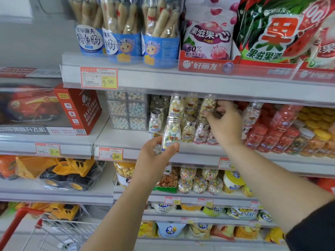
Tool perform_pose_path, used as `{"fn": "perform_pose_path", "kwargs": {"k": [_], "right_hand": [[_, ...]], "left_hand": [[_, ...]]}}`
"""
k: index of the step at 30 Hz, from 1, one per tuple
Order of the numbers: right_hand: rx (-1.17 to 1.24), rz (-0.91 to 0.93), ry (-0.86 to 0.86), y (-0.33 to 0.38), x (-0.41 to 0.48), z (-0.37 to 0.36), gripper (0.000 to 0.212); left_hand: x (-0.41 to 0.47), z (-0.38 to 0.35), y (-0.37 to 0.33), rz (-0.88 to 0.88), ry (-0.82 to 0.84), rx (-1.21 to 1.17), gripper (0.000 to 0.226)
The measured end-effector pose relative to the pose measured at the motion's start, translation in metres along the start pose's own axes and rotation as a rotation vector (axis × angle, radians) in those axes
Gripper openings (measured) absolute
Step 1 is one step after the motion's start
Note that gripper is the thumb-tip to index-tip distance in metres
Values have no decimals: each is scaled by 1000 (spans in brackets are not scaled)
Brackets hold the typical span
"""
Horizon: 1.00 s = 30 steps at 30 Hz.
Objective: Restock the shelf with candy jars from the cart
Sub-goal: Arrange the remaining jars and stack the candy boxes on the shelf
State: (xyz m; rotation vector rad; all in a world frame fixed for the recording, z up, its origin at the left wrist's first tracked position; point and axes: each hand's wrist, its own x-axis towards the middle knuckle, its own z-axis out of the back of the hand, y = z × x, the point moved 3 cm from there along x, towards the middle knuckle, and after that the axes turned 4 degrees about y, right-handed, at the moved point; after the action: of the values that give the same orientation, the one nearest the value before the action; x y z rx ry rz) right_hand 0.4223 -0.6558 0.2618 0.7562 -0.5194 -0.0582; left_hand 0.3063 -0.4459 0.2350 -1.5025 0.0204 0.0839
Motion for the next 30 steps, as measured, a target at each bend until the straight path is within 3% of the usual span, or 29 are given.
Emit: {"fn": "perform_pose_path", "kwargs": {"k": [3, 7, 13, 16, 19, 24, 30], "right_hand": [[85, 60, 5, 20, -35, -4, 41], [86, 82, 43, 52, -46, -29, 60], [89, -65, -38, 68, -43, -61, 73], [71, -130, -72, 72, -39, -69, 66], [46, -153, -83, 74, -37, -69, 55], [122, -79, -147, 58, -48, -49, 57], [153, -171, -288, 2, -37, 1, 53]], "left_hand": [[1, 2, 4, 9, -11, -2, 33], [0, 9, 8, 16, -43, 3, 44], [-8, 29, 7, 40, -95, 19, 37], [-11, 38, 5, 27, -109, 4, 21], [-8, 45, 7, 26, -110, 35, 40], [-7, 39, 4, 2, -90, 32, 71], [-2, 25, 4, 0, -57, 31, 63]]}}
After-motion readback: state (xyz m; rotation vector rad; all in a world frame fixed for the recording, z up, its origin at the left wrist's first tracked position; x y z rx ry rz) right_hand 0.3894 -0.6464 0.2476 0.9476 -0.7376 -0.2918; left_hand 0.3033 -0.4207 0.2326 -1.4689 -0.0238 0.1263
